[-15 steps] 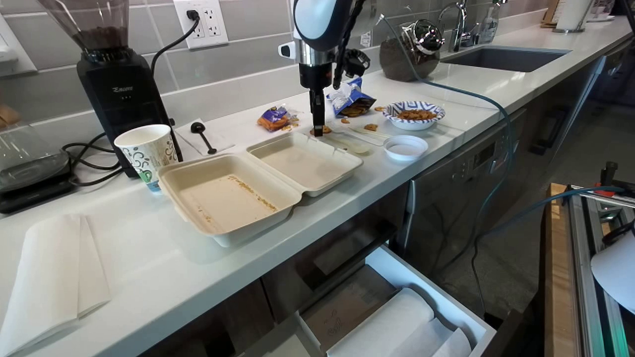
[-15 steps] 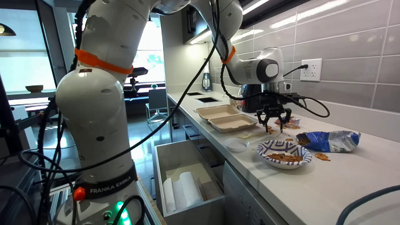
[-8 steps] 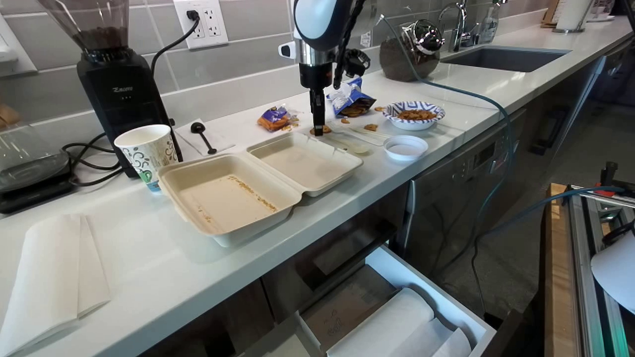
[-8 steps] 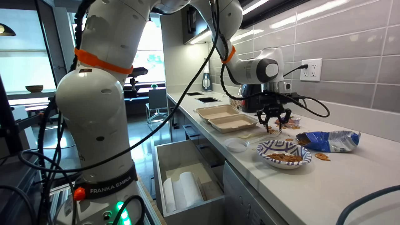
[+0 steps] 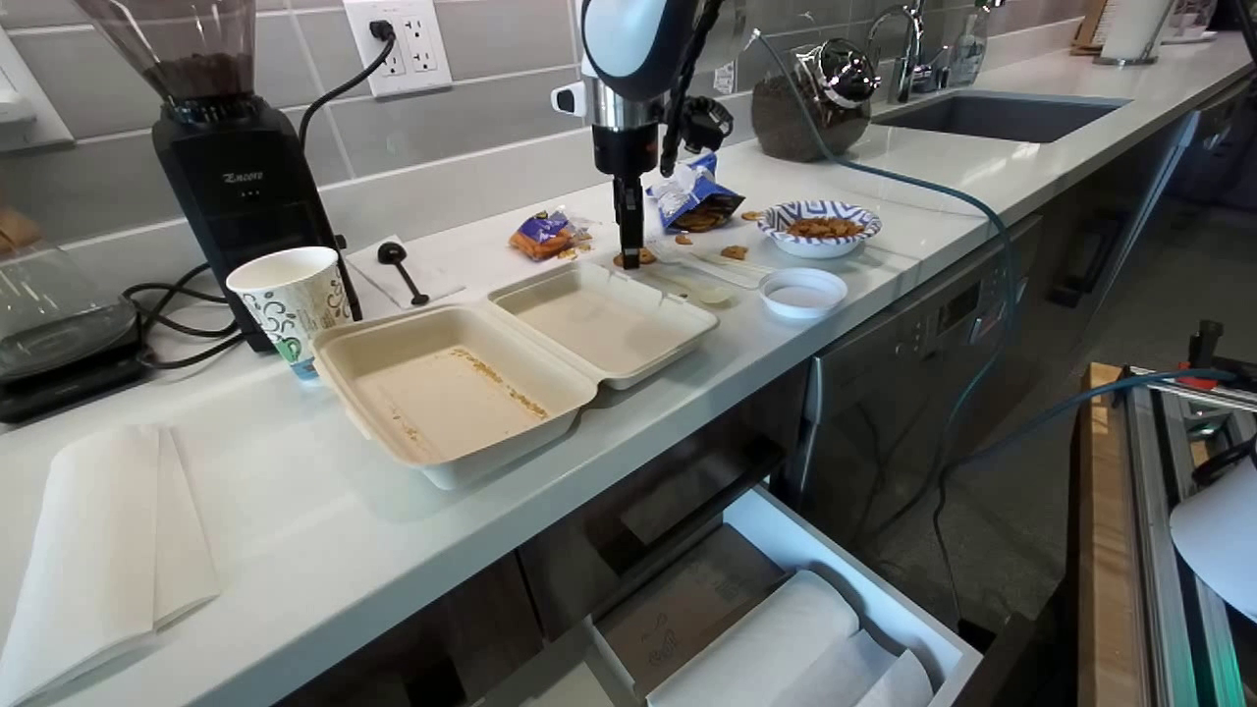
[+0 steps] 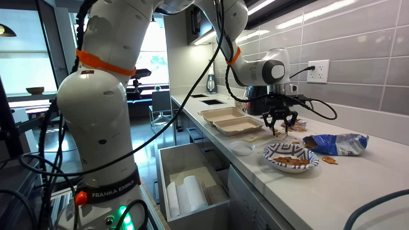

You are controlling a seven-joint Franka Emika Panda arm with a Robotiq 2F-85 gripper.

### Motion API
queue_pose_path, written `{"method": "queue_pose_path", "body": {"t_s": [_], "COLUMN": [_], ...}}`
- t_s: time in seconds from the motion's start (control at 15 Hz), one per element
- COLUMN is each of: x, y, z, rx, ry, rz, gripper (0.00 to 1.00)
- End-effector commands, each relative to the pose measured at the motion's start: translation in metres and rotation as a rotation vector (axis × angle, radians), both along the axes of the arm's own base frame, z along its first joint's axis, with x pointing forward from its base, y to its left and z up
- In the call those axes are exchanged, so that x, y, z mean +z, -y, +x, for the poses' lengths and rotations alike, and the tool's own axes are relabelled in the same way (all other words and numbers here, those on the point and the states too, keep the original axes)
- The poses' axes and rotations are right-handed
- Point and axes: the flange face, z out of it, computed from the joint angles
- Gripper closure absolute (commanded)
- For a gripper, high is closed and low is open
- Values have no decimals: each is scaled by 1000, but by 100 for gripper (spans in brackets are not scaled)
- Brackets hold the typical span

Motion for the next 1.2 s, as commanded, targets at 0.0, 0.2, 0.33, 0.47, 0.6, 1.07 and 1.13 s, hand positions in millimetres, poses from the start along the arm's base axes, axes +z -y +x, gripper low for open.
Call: {"method": "queue_pose_path", "body": {"t_s": [0.0, 0.2, 0.33, 0.47, 0.6, 1.07, 1.13], "x": [-4, -4, -4, -4, -3, -2, -2], "y": [1, 1, 0, -1, -2, -3, -3], "z": [-7, -7, -6, -6, -5, -5, -5], "rx": [15, 17, 18, 20, 23, 27, 28], "ry": [-28, -28, -28, -27, -27, -25, -25], "rz": [-15, -16, -16, -18, -19, -24, -24], "gripper": [49, 50, 50, 52, 54, 53, 53]}}
